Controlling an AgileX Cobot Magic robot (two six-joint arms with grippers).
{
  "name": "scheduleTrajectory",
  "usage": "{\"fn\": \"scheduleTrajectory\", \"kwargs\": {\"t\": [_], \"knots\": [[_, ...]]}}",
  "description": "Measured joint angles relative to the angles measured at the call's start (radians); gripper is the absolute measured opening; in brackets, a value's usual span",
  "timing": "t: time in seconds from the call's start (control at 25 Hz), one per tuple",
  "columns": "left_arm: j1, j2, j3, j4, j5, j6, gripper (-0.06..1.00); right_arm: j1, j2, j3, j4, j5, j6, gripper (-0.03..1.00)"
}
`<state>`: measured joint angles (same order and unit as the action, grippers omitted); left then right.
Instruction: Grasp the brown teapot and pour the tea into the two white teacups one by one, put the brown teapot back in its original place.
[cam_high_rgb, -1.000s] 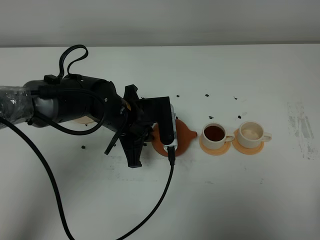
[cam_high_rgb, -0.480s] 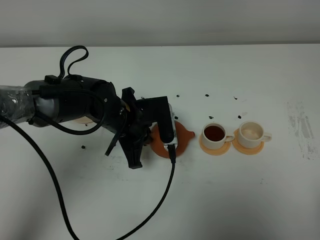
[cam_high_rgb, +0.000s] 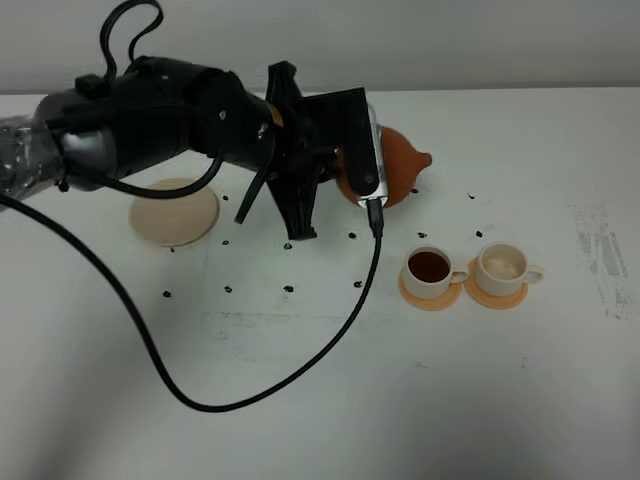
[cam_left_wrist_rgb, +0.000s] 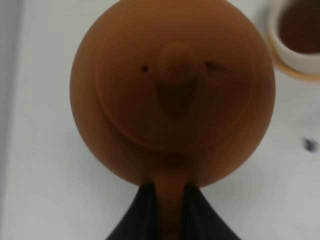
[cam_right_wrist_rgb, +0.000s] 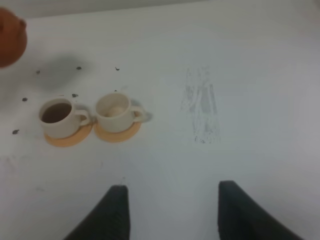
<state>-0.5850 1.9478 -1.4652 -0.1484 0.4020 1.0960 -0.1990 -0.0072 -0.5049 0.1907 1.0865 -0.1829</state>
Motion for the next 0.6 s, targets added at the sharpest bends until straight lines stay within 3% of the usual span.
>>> {"fn": "scheduleTrajectory", "kwargs": {"t": [0.36,0.6], "knots": [[-0.066,0.255,-0.392,0.039,0.146,0.095,0.13,0.0,0.0,0.0,0.0,0.0,0.0,0.43],[-0.11,0.35,-0.482,0.039,0.156,0.194,0.13,0.0,0.0,0.0,0.0,0.0,0.0,0.43]]}}
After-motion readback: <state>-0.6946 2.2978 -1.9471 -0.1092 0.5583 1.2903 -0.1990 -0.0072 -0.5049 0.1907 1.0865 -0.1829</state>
